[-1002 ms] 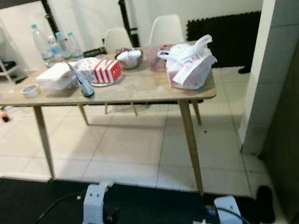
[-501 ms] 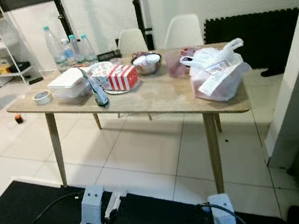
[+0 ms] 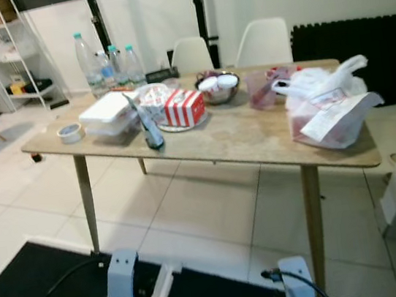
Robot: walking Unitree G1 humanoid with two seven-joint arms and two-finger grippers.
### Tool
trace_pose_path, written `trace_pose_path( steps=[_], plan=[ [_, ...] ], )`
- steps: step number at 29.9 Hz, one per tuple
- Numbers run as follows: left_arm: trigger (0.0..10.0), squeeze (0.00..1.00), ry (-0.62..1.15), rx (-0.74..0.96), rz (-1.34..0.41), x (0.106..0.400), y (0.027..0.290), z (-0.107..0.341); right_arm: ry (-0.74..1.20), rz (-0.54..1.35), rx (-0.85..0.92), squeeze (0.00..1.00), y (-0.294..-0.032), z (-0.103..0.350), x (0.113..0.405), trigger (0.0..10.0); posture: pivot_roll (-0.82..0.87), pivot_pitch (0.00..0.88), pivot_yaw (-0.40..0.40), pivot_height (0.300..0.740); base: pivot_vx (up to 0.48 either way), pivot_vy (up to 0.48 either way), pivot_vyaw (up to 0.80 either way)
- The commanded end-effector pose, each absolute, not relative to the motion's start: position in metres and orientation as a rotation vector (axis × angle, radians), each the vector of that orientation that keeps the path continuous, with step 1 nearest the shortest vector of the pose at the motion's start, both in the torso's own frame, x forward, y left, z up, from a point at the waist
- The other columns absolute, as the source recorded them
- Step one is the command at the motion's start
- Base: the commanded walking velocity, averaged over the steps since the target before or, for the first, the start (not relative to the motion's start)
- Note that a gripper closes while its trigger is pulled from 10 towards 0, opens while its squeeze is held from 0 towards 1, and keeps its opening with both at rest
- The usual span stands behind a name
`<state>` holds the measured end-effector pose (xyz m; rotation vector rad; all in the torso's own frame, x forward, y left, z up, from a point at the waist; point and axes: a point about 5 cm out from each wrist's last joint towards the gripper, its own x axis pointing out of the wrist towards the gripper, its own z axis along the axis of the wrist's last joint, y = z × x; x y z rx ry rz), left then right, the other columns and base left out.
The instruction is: Restocking fridge
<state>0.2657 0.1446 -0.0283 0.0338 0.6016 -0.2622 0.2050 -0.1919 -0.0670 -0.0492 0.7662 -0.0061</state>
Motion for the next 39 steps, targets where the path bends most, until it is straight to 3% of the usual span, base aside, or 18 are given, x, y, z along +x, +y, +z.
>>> trace_pose_path(
  steps=[1,35,39],
  plan=[
    [10.0,0.0,0.622,0.04,-0.256,0.2624,0.1481,-0.0314,0.774,0.002,-0.051,0.0,-0.1905,-0.0684,0.203,10.0,-0.07,0.0,0.114,0.726,0.292,0.0,0.0],
    [10.0,0.0,0.617,0.041,-0.256,0.2636,0.1494,-0.0302,0.773,0.006,-0.046,0.0,-0.1895,-0.0683,0.2035,10.0,-0.07,0.0,0.11,0.726,0.291,0.0,0.0],
    [10.0,0.0,0.617,0.042,-0.258,0.2639,0.1498,-0.03,0.771,0.005,-0.041,0.0,-0.1892,-0.0682,0.2036,10.0,-0.07,0.0,0.113,0.726,0.29,0.0,-0.72]
  ],
)
